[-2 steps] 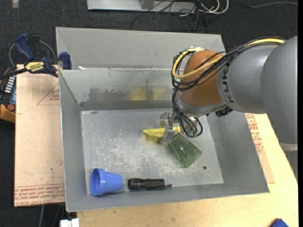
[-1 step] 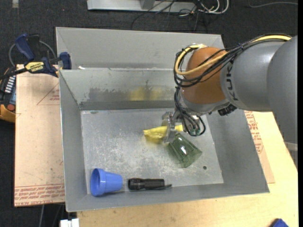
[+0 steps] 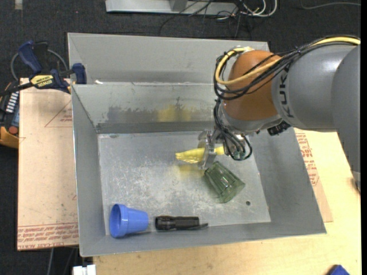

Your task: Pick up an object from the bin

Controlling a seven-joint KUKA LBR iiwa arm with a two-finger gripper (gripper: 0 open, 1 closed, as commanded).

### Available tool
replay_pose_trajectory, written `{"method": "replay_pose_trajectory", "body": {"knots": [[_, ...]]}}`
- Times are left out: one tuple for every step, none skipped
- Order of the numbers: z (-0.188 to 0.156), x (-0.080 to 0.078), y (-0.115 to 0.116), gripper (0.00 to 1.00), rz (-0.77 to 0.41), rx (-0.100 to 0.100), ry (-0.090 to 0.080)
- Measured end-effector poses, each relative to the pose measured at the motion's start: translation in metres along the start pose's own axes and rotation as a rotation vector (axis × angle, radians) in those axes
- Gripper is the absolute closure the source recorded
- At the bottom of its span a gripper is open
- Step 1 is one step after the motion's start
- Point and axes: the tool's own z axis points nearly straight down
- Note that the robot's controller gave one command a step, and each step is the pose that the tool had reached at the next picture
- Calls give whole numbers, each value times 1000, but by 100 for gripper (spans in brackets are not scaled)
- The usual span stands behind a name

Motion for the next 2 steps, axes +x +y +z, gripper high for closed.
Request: {"method": "replay_pose_trajectory", "body": {"knots": [[-13, -1, 0, 100, 0, -1, -4], [-31, 0, 0, 100, 0, 0, 2]]}}
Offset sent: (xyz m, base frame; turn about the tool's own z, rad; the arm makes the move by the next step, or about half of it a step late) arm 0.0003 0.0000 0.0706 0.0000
